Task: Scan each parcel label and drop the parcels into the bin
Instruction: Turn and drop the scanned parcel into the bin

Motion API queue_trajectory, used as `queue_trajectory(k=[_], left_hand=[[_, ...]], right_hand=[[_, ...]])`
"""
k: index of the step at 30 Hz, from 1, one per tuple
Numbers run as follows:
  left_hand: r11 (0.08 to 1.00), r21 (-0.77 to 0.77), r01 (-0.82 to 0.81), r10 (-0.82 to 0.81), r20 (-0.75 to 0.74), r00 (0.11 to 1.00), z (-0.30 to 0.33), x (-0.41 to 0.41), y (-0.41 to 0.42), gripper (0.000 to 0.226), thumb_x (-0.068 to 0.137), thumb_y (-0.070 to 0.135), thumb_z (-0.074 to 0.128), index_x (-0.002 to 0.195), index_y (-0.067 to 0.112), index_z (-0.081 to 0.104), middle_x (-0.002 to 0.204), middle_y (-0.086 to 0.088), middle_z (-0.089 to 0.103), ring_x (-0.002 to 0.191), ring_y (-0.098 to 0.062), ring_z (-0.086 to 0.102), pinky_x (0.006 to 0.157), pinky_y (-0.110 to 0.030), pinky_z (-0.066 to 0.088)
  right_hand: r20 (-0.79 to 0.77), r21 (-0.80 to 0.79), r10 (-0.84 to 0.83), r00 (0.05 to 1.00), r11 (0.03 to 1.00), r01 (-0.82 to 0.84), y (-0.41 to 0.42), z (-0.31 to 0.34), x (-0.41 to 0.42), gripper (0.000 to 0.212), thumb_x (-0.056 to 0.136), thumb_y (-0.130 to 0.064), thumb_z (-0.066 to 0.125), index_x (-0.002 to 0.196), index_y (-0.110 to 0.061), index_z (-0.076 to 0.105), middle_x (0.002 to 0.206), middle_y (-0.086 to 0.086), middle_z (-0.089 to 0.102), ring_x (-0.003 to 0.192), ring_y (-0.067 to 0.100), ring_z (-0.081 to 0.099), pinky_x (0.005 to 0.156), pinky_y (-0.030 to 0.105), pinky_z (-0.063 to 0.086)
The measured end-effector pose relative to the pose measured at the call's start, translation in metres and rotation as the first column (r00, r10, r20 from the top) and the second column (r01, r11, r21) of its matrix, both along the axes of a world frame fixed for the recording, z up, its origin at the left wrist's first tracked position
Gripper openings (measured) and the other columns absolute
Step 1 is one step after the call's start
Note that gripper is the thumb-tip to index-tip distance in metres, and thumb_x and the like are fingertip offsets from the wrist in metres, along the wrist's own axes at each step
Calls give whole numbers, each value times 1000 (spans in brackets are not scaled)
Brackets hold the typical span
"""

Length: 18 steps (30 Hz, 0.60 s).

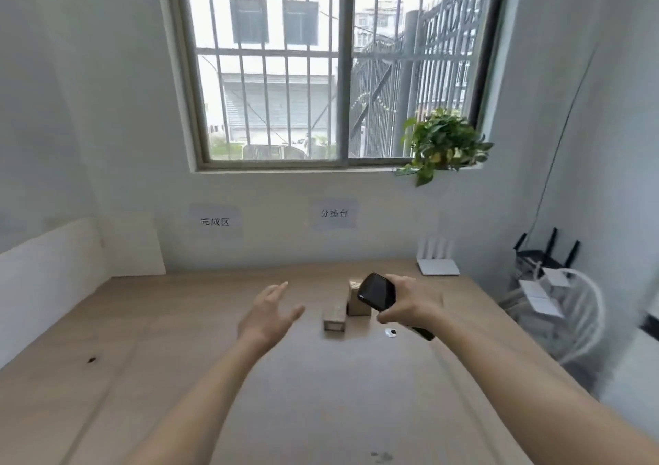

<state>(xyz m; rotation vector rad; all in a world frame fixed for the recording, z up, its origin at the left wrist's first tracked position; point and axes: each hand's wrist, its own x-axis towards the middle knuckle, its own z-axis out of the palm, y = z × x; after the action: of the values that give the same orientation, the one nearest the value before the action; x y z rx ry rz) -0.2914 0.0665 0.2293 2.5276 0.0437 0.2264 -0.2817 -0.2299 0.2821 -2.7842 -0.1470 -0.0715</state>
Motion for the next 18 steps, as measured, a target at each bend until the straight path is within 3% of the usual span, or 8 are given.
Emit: queue_trajectory(k=[7, 18], left_hand=[[995, 79, 59, -58, -8, 998, -14, 56, -74, 76, 89, 60, 60, 154, 34, 31, 161, 9, 28, 147, -12, 27, 111, -36, 36], [981, 132, 141, -133, -68, 989, -55, 210, -124, 76, 89, 62, 57, 155, 36, 28, 160, 11, 28, 147, -12, 27, 111, -36, 38]], right_hand=[[-92, 37, -137, 986, 989, 141, -78, -17, 30, 40, 60, -40, 77, 91, -32, 52, 88, -13, 63, 89, 18, 63, 60, 28, 35], [-100, 6, -172, 980, 985, 173, -118, -57, 174, 49, 59, -44, 78, 103, -34, 58, 92, -13, 64, 92, 20, 63, 61, 27, 37]])
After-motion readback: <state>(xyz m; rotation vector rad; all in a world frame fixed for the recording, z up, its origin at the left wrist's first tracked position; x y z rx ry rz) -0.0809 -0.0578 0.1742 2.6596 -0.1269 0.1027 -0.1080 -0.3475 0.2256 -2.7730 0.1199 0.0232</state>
